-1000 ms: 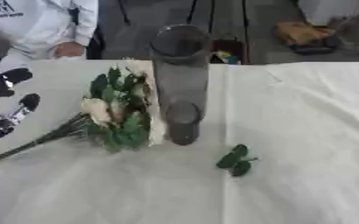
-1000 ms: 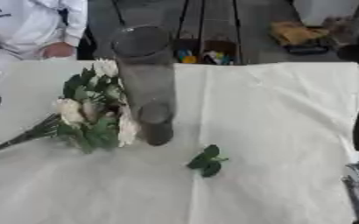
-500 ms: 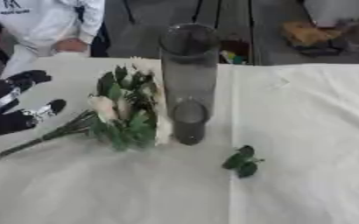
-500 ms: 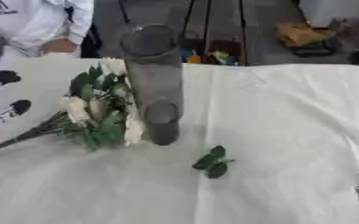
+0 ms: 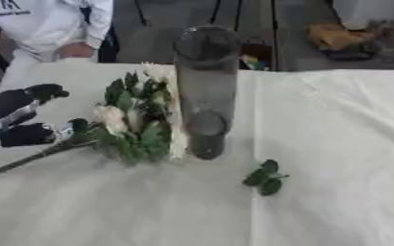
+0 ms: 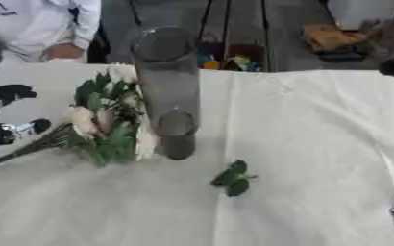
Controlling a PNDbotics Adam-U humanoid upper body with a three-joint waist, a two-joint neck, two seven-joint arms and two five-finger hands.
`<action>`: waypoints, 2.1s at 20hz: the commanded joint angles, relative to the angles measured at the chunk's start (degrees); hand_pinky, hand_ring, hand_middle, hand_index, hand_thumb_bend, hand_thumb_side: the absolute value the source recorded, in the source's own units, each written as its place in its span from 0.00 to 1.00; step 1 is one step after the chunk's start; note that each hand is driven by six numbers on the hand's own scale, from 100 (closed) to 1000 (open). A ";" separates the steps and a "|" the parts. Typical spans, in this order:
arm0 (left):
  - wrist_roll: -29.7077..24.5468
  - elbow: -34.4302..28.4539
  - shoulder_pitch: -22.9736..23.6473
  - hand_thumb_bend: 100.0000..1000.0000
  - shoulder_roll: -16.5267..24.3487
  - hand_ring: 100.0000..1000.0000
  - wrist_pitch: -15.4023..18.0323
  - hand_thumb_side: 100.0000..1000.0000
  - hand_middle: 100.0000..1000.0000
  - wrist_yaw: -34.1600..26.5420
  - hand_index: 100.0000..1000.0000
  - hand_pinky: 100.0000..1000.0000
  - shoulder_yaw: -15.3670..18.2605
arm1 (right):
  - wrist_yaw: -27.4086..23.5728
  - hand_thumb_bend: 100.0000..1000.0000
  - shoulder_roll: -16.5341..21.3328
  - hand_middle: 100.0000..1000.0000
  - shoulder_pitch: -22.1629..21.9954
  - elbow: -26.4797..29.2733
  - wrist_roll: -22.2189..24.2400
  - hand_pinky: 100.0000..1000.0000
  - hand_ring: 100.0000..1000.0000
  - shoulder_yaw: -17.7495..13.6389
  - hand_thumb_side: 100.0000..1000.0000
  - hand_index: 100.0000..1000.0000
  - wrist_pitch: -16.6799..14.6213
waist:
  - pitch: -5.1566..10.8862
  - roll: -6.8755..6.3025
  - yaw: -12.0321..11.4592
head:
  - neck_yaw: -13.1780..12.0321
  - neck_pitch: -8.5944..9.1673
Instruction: Arrange flowers into the vase.
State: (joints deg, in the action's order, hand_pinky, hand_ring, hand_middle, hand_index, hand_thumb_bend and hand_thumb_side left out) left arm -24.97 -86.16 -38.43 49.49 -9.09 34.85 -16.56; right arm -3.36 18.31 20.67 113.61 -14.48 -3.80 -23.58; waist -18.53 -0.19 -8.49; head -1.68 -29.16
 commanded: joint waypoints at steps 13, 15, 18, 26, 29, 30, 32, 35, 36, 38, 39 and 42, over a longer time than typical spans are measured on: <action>-16.27 3.11 -3.80 0.52 0.20 1.00 4.97 0.89 1.00 7.80 1.00 0.86 1.38 | -0.54 0.00 0.03 0.56 0.22 0.98 0.47 0.62 0.57 0.62 1.00 0.71 1.06 | 0.66 -0.60 0.55 | -0.46 0.75; -17.71 2.74 -3.85 0.51 0.03 0.99 4.96 0.89 1.00 8.56 1.00 0.85 1.64 | -0.55 0.00 0.00 0.56 0.19 0.98 0.48 0.62 0.57 0.67 1.00 0.71 1.14 | 0.62 -0.62 0.65 | -0.49 0.88; -17.38 3.03 -4.08 0.48 -0.59 0.97 4.85 0.91 0.98 8.87 1.00 0.81 1.68 | -0.54 0.00 -0.09 0.56 0.16 0.98 0.50 0.62 0.57 0.75 1.00 0.71 1.39 | 0.51 -0.68 0.82 | -0.53 1.08; -15.62 6.40 -5.02 0.45 -2.31 0.96 5.31 0.92 0.97 9.44 1.00 0.80 0.99 | -0.46 0.00 -0.34 0.56 0.17 0.98 0.61 0.63 0.58 1.06 1.00 0.71 1.90 | 0.09 -0.66 1.32 | -0.87 1.47; -15.05 7.46 -5.21 0.44 -2.85 0.96 5.74 0.92 0.97 9.49 1.00 0.79 0.78 | -0.39 0.00 -0.41 0.56 0.10 0.98 0.69 0.63 0.58 1.11 1.00 0.71 2.06 | -0.04 -0.60 1.46 | -0.95 1.54; -14.88 7.67 -5.26 0.44 -2.97 0.96 5.90 0.92 0.97 9.47 1.00 0.79 0.69 | -0.35 0.00 -0.43 0.56 0.06 0.98 0.69 0.63 0.58 1.10 1.00 0.71 2.12 | -0.09 -0.57 1.50 | -0.97 1.55; -14.71 8.13 -5.38 0.44 -3.16 0.95 6.15 0.92 0.97 9.62 1.00 0.79 0.44 | -0.28 0.00 -0.47 0.56 0.04 0.98 0.67 0.63 0.58 1.13 1.00 0.71 2.23 | -0.16 -0.55 1.55 | -1.01 1.60; -14.56 8.55 -5.48 0.44 -3.30 0.95 6.42 0.92 0.97 9.85 1.00 0.79 0.33 | -0.23 0.00 -0.49 0.56 0.04 0.98 0.66 0.63 0.58 1.16 1.00 0.71 2.27 | -0.18 -0.55 1.56 | -1.02 1.62; -14.55 8.68 -5.49 0.45 -3.32 0.95 6.45 0.90 0.96 9.92 1.00 0.79 0.28 | -0.23 0.00 -0.50 0.56 0.04 0.98 0.67 0.63 0.58 1.18 1.00 0.71 2.28 | -0.21 -0.55 1.58 | -1.04 1.63; -14.71 9.89 -5.66 0.44 -3.68 0.94 6.44 0.89 0.95 10.89 1.00 0.77 -0.11 | -0.30 0.00 -0.57 0.56 0.12 0.98 0.83 0.64 0.58 1.41 1.00 0.71 2.34 | -0.34 -0.52 1.76 | -1.20 1.72; -14.66 10.43 -5.77 0.44 -3.89 0.93 6.60 0.88 0.95 11.37 1.00 0.77 -0.19 | -0.32 0.00 -0.61 0.56 0.12 0.98 0.88 0.64 0.58 1.46 1.00 0.71 2.41 | -0.38 -0.53 1.80 | -1.21 1.74; -14.36 11.55 -6.02 0.42 -4.28 0.91 7.19 0.85 0.93 12.37 1.00 0.75 -0.21 | -0.37 0.00 -0.65 0.56 0.13 0.98 0.92 0.64 0.58 1.52 1.00 0.71 2.53 | -0.42 -0.60 1.84 | -1.32 1.69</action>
State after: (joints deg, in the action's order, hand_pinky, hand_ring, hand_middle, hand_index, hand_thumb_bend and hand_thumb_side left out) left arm -39.48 -74.65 -43.42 44.00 -2.24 46.64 -17.09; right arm -3.45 17.32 20.30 113.61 -13.62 -2.38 -21.14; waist -19.91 -0.60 -6.68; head -2.85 -28.07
